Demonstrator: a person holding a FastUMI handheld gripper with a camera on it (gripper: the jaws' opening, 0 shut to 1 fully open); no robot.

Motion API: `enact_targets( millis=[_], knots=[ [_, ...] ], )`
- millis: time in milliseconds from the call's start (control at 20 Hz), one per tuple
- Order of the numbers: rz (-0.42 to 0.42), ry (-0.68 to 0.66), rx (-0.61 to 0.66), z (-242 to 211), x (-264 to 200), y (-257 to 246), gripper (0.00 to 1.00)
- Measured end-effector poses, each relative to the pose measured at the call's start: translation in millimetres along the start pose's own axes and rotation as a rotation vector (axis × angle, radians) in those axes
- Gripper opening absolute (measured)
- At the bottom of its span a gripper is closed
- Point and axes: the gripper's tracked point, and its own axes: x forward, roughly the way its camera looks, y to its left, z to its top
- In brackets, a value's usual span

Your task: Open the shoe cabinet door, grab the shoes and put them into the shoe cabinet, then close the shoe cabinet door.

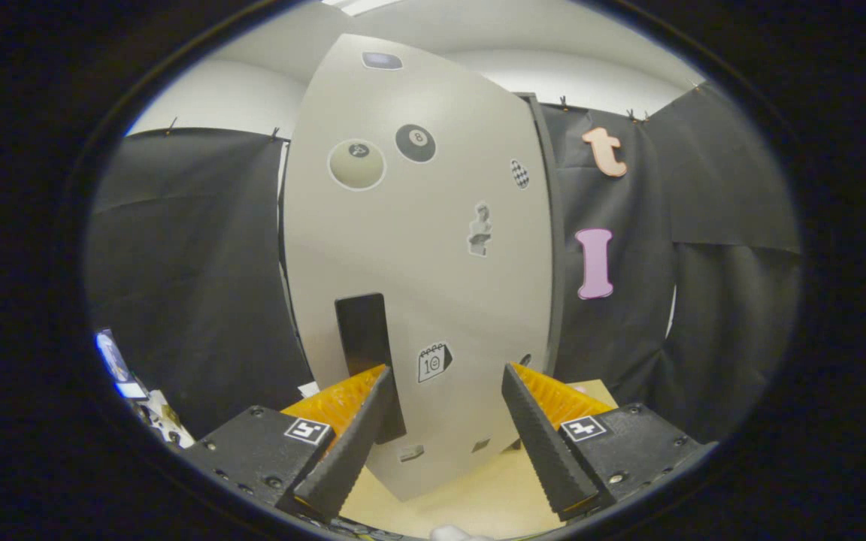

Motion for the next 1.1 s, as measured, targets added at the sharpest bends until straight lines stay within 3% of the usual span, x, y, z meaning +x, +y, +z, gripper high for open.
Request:
enact_targets(
  millis=[250,400,600,1100],
  knots=[
    [0.026,0.008,-0.009,3,46,28,0.98],
    [0.028,0.002,0.005,7,51,35,0.99],
    [0.026,-0.017,-0.004,11,40,36,0.98],
    [-0.088,-0.056,-0.048,22,-29,20,0.98]
  ],
)
